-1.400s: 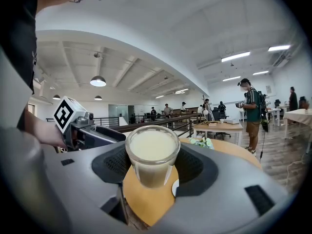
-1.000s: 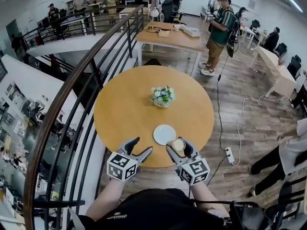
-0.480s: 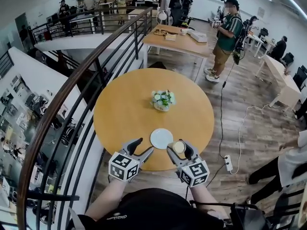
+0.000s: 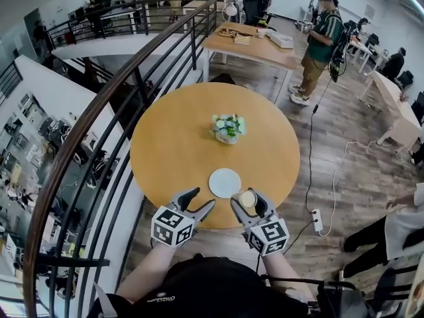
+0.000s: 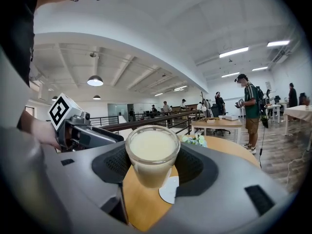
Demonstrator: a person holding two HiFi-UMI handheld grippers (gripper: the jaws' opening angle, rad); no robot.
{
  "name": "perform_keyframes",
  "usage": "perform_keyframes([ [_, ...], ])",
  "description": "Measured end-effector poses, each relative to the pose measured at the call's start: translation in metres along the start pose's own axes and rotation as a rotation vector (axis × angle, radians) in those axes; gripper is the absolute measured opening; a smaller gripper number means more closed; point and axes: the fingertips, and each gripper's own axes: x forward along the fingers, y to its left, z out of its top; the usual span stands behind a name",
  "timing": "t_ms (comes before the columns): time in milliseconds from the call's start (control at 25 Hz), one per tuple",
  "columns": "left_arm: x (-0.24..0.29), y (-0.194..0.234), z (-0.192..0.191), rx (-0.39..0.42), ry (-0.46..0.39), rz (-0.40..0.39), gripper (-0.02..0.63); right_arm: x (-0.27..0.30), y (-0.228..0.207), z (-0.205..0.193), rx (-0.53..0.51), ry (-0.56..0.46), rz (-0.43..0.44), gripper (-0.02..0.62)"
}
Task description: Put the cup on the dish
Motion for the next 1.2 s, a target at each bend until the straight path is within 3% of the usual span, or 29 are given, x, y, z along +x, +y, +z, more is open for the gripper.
perform_keyframes([
  [440,0.004,0.008,-0.036,-0.067,0.07,0.011,0.242,0.012,0.007,-0.032,0.014,0.093,0.025,0.258],
  [840,0.041,0.007,-0.094,-0.129,0.189,-0.033,0.221,0.015,-0.014,-0.101,0.083,0.234,-0.006,0.258],
  [1200,0.061,0.019,-0.111,-0.115,0.246,-0.05,0.221,0.056,-0.033,-0.123,0.016,0.277,0.021,0.258],
])
